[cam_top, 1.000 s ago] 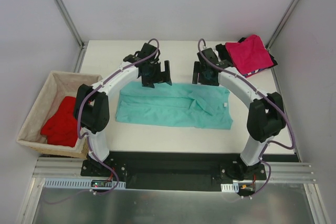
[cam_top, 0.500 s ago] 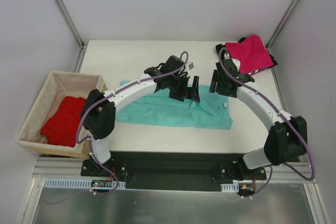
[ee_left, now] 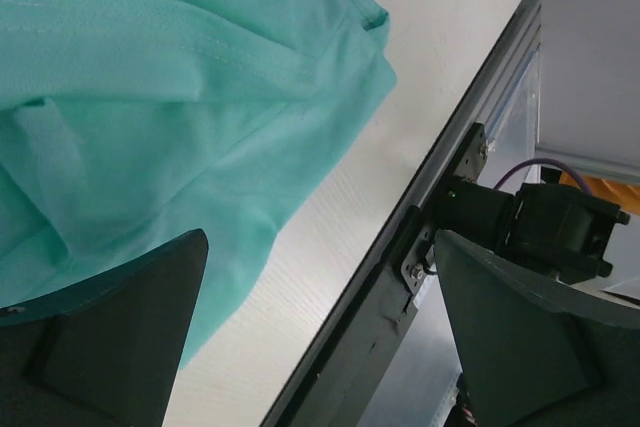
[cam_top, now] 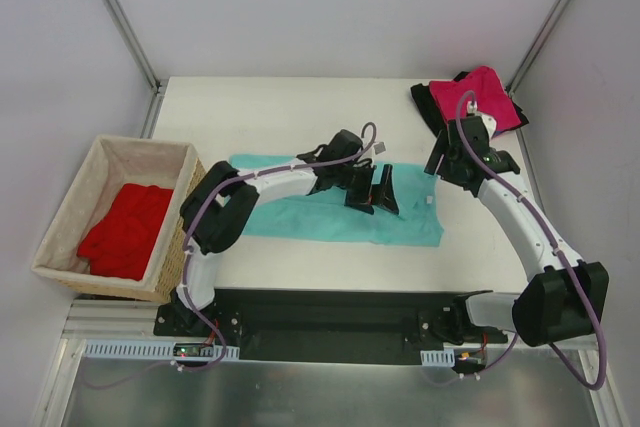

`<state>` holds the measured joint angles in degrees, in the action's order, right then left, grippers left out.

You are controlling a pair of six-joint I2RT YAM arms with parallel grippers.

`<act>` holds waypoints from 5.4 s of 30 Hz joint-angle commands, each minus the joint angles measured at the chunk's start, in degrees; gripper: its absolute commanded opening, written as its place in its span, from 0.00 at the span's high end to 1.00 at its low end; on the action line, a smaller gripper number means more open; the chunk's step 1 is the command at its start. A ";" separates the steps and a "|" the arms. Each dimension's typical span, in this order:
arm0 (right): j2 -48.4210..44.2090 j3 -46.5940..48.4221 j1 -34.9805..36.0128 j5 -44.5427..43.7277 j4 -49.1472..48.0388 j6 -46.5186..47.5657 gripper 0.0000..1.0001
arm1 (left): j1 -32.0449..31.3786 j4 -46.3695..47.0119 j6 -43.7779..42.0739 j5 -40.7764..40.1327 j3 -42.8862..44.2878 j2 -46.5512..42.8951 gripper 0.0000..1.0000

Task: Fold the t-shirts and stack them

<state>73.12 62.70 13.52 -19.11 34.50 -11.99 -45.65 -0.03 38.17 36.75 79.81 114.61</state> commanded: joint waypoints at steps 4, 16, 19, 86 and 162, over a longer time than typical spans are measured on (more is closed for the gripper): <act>-2.81 -0.91 -0.60 1.36 -0.14 0.30 0.24 | 0.30 13.21 3.13 6.22 2.01 6.85 0.03; -2.28 -0.56 -1.48 3.03 -0.57 1.27 0.24 | 1.88 14.54 3.75 7.46 3.33 6.42 0.03; -2.46 -0.64 -1.48 3.29 -0.66 1.18 0.24 | 2.49 14.36 3.31 7.11 3.42 6.15 0.03; -0.96 -3.37 -0.77 5.05 -2.86 1.35 0.24 | 5.48 26.31 9.20 10.18 -4.40 7.03 0.04; 35.16 17.55 10.48 5.05 -8.22 5.57 0.26 | 17.17 -17.27 -5.91 -19.08 0.96 -3.95 0.05</act>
<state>108.29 77.38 24.23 -13.23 25.96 -7.35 -29.80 -10.26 34.92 24.67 77.71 109.84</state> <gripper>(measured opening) 0.736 0.955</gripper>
